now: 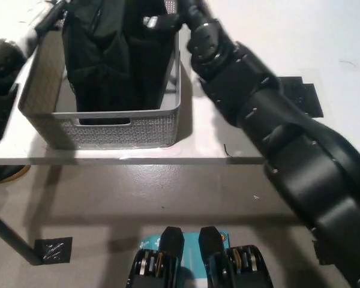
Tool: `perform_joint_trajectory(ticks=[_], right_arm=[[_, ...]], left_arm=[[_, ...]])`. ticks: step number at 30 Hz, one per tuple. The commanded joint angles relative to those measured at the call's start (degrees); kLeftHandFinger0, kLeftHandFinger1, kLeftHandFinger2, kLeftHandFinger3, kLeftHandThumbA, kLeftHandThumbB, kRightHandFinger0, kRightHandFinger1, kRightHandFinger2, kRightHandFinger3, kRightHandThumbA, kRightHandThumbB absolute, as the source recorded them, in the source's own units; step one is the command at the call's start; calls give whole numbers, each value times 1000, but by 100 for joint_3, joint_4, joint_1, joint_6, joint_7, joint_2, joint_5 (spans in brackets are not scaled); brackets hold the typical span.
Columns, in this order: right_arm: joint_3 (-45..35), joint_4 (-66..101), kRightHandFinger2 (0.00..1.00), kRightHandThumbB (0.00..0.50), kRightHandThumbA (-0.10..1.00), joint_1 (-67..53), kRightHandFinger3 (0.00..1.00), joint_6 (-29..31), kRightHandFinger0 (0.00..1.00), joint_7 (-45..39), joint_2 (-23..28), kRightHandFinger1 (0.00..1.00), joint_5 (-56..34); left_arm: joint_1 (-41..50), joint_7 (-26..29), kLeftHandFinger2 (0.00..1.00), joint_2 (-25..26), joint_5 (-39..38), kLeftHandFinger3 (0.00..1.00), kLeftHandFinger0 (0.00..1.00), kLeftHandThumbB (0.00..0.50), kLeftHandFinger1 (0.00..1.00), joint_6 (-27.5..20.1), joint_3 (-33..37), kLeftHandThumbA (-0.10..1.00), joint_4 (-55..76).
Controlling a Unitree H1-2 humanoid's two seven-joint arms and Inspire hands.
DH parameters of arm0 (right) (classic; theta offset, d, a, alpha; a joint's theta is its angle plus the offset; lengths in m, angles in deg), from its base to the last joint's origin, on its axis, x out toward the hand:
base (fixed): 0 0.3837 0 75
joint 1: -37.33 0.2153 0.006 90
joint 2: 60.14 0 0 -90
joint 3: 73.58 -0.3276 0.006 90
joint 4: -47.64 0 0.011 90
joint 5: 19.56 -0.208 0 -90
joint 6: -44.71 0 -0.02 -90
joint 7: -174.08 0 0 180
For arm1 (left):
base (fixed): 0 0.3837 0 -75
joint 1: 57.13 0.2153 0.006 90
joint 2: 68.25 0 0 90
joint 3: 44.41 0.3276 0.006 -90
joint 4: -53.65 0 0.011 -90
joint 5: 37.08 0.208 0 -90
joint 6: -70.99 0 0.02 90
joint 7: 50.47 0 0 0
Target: Use both hands to pick up a lunch bag on the right hand side and place it into a container on the left hand side
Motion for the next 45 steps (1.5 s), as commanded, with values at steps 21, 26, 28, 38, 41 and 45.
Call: perform_joint_trajectory(ticks=[21,26,28,38,41,45], right_arm=[[-675,3719,1000,205,1000,-1136,1000,597,1000,-511,1606,1000,258],[-1411,6466,1000,242,1000,-2432,1000,430,1000,-664,1433,1000,-617],[-1561,7734,1000,223,1000,-3140,1000,268,1000,-627,1325,1000,-936],[-1400,10559,1000,207,1000,-5954,1000,557,1000,-608,1552,1000,-1489],[-1371,10910,1000,229,1000,-6543,1000,637,1000,-733,1790,1000,-1732],[-1250,11062,1000,229,1000,-7428,1000,1066,1000,-724,1892,1000,-1292]], left_arm=[[-248,-910,1000,2031,306,1000,1000,387,1000,-1546,-559,1000,1980],[1215,-595,1000,1618,-722,1000,1000,343,1000,-1224,-1645,1000,4126],[1861,-472,1000,1318,-1200,1000,1000,349,1000,-1105,-1992,1000,5010],[4110,303,1000,-35,-1377,1000,1000,332,1000,-955,-2266,1000,7625],[4457,362,1000,-371,-1496,1000,1000,313,1000,-1262,-2189,1000,7707],[5321,242,1000,-667,-1489,1000,1000,328,1000,-1431,-2048,1000,7860]])
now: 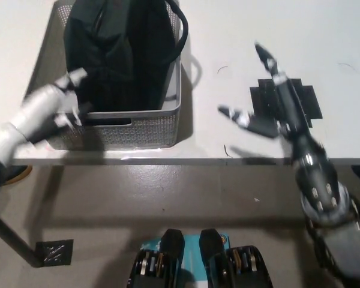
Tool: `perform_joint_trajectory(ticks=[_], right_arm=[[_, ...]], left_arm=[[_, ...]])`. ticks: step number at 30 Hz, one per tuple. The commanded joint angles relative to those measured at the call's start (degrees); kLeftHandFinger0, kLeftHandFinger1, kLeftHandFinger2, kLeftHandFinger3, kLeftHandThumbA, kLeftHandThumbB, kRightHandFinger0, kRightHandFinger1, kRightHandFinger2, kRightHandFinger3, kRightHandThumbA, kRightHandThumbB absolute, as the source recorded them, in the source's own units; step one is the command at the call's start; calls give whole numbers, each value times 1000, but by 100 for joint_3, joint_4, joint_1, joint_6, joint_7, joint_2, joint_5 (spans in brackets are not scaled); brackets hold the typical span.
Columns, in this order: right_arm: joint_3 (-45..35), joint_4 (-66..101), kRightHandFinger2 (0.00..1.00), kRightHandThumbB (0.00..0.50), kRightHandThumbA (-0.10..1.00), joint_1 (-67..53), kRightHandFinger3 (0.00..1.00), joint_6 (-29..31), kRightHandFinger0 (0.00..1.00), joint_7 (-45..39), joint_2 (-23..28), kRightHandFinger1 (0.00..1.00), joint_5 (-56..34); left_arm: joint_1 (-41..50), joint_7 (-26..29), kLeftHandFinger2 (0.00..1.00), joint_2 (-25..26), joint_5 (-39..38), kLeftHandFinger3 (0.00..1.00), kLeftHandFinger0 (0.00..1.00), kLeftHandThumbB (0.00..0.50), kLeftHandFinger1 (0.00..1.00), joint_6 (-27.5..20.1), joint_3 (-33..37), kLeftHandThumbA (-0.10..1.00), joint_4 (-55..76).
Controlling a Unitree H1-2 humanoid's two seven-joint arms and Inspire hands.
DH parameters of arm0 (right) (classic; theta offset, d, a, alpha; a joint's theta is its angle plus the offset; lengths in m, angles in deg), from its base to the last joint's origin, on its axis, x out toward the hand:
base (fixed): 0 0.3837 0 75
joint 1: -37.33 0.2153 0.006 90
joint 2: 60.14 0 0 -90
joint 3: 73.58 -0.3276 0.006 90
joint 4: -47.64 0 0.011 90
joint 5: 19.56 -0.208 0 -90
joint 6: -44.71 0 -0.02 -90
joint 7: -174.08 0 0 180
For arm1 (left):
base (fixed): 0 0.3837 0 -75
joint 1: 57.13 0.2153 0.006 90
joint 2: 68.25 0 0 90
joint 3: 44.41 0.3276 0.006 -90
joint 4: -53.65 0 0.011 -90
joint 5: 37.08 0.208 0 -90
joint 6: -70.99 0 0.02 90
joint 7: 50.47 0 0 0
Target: Use both hands to pick up a lunch bag on the right hand side and place it into a container on the left hand side
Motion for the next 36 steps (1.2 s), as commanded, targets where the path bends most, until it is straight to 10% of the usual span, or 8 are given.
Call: perform_joint_trajectory(ticks=[1,21,23,36], right_arm=[[-484,3569,1000,229,1000,-1907,1000,1013,1000,-370,428,1000,-1197],[31,989,1000,294,1000,-3648,1000,2314,1000,-1264,-612,1000,-2049],[34,820,1000,288,1000,-3630,1000,2261,1000,-1389,-731,1000,-2145],[-354,-710,1000,204,1000,-3079,1000,2312,1000,-2076,-1274,1000,-2651]], left_arm=[[1740,943,1000,-772,-1570,1000,1000,348,1000,-137,-1007,1000,2833],[3245,224,1000,-1894,-1148,1000,1000,239,1000,-1768,-509,1000,846],[3225,113,1000,-1899,-1140,1000,1000,301,1000,-1626,-429,1000,593],[2839,-46,1000,-1847,-1199,1000,1000,309,1000,-1035,-329,1000,-662]])
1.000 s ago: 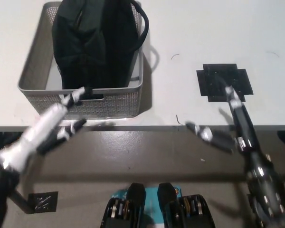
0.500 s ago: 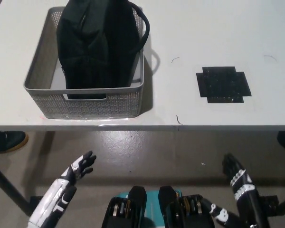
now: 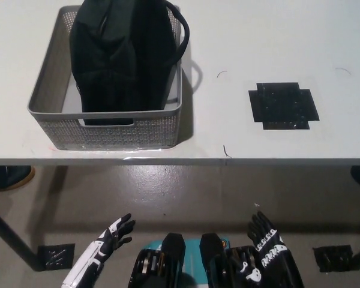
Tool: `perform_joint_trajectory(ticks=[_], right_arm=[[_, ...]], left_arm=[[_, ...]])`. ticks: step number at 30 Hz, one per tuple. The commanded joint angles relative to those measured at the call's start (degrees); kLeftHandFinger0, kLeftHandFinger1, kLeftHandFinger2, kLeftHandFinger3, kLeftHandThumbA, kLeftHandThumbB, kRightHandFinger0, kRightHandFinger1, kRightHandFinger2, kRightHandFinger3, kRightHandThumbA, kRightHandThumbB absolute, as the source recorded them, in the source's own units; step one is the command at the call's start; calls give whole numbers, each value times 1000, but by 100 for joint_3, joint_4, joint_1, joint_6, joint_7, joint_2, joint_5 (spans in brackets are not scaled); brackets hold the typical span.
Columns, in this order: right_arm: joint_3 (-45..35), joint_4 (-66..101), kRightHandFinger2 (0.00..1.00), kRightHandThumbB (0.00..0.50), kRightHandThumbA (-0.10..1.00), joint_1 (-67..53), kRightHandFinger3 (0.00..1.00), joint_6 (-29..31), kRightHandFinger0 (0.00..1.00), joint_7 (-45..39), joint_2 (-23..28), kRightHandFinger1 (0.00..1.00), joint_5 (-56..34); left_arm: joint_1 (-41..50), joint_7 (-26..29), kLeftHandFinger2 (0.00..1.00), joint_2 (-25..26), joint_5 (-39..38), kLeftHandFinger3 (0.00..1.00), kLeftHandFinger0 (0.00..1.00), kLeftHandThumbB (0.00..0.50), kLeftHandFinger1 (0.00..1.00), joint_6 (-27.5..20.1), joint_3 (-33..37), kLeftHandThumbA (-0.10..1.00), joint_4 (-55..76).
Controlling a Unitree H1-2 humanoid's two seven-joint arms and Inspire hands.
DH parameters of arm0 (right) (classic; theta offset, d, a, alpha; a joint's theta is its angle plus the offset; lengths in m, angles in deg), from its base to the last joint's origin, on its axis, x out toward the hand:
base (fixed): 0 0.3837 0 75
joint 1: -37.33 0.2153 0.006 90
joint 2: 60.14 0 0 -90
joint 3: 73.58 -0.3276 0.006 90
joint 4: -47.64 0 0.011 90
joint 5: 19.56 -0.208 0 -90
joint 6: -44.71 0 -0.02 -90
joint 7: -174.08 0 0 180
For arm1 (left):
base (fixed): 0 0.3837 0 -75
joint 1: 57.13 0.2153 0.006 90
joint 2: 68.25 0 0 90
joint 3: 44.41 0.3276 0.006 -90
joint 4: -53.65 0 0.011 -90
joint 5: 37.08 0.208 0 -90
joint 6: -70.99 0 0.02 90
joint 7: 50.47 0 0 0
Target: Use both hands to pick up a lunch bag on the right hand side and place it into a container on the left hand side
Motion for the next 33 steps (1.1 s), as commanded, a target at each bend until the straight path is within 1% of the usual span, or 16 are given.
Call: perform_joint_trajectory(ticks=[1,3,4,5,7,10,13,15,16,19,21,23,24,25,32,33], right_arm=[[-90,-41,1000,193,1000,112,1000,310,1000,-488,-166,1000,-267],[-132,-2,1000,201,1000,118,1000,239,1000,-487,-189,1000,-230],[-145,2,1000,201,1000,116,1000,210,1000,-503,-194,1000,-236],[-163,4,1000,197,1000,112,1000,185,1000,-527,-210,1000,-240],[-199,-6,1000,214,1000,118,1000,185,1000,-537,-228,1000,-220],[-240,-31,1000,204,1000,104,1000,245,1000,-577,-277,1000,-183],[-283,-57,1000,206,1000,105,1000,249,1000,-605,-312,1000,-160],[-308,-24,1000,220,1000,95,1000,190,1000,-592,-338,1000,-136],[-320,-16,1000,214,1000,97,1000,175,1000,-602,-351,1000,-144],[-348,-35,1000,224,1000,121,1000,176,1000,-631,-372,1000,-123],[-355,-17,1000,224,1000,114,1000,145,1000,-629,-373,1000,-98],[-365,-4,1000,214,1000,114,1000,138,1000,-624,-387,1000,-88],[-369,-4,1000,214,1000,113,1000,143,1000,-624,-390,1000,-83],[-374,-6,1000,226,1000,124,1000,165,1000,-614,-391,1000,-46],[-383,15,1000,230,1000,108,1000,128,1000,-636,-391,1000,-23],[-385,9,1000,224,1000,108,1000,141,1000,-656,-390,1000,-33]], left_arm=[[3,-35,1000,77,-1,1000,1000,311,1000,-11,-6,1000,96],[-11,-12,1000,56,18,1000,1000,297,1000,-68,-2,1000,75],[-9,-5,1000,61,49,1000,1000,308,1000,-89,5,1000,64],[-11,-13,1000,84,91,1000,1000,302,1000,-118,19,1000,45],[-24,2,1000,83,156,1000,1000,294,1000,-154,39,1000,26],[-39,-10,1000,104,214,1000,1000,295,1000,-215,72,1000,0],[-29,1,1000,125,268,1000,1000,300,1000,-182,84,1000,53],[-42,-3,1000,139,276,1000,1000,302,1000,-210,82,1000,32],[-54,-14,1000,149,269,1000,1000,302,1000,-206,79,1000,36],[-64,-5,1000,155,276,1000,1000,303,1000,-181,71,1000,56],[-59,10,1000,153,303,1000,1000,303,1000,-178,68,1000,73],[-64,9,1000,164,329,1000,1000,310,1000,-158,67,1000,84],[-64,8,1000,164,334,1000,1000,309,1000,-157,68,1000,90],[-79,1,1000,162,325,1000,1000,312,1000,-146,67,1000,94],[-84,-32,1000,154,267,1000,1000,305,1000,-115,63,1000,82],[-83,-33,1000,155,269,1000,1000,304,1000,-104,65,1000,88]])
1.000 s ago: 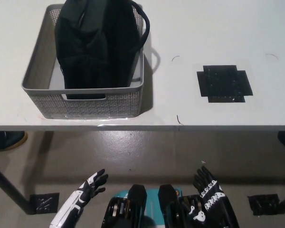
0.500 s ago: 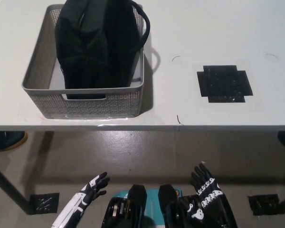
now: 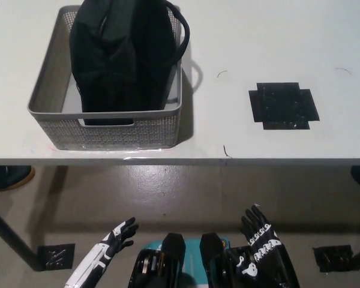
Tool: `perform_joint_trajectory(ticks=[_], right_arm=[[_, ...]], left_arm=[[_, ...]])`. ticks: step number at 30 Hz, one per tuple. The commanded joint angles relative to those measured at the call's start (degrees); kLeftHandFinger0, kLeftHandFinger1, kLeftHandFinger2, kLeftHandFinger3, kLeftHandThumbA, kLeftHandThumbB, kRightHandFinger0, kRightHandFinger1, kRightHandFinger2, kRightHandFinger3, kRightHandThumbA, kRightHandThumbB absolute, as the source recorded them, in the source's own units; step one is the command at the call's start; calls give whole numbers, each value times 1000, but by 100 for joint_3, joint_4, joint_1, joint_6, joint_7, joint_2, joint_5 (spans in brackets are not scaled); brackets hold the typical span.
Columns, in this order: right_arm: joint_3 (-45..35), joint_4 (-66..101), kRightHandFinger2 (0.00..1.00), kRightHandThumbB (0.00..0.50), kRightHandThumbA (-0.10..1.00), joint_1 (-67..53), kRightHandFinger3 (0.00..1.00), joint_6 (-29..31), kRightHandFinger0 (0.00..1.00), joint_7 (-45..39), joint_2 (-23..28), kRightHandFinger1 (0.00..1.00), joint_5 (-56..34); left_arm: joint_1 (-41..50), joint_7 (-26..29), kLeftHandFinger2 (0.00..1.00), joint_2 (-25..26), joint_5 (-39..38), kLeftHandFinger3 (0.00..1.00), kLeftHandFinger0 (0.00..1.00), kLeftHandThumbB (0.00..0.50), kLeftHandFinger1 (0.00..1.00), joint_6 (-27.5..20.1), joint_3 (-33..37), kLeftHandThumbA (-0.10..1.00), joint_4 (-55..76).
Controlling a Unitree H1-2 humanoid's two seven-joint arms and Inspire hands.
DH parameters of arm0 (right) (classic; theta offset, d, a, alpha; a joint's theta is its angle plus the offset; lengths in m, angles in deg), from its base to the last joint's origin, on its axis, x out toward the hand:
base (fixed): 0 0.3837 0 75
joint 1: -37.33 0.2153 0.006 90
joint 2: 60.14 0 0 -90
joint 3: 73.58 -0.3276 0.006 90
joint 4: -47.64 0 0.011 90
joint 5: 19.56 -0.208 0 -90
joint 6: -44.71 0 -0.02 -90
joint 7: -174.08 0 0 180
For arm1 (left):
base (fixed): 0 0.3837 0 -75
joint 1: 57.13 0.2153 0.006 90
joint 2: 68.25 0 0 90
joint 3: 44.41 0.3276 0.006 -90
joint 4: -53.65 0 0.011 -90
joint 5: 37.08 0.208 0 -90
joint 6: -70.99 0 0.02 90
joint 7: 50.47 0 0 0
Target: Use both hands to pick up a lunch bag on the right hand side and place it into a container on the left hand side
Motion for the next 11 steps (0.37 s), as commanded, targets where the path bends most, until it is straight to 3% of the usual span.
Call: perform_joint_trajectory(ticks=[1,11], right_arm=[[-56,64,1000,223,1000,54,1000,165,1000,-202,-85,1000,23],[-125,-83,1000,237,1000,212,1000,296,1000,-201,-118,1000,141]], left_arm=[[-71,-37,1000,99,1,1000,1000,302,1000,-103,-3,1000,141],[-202,-44,1000,126,50,1000,1000,310,1000,-221,0,1000,67]])
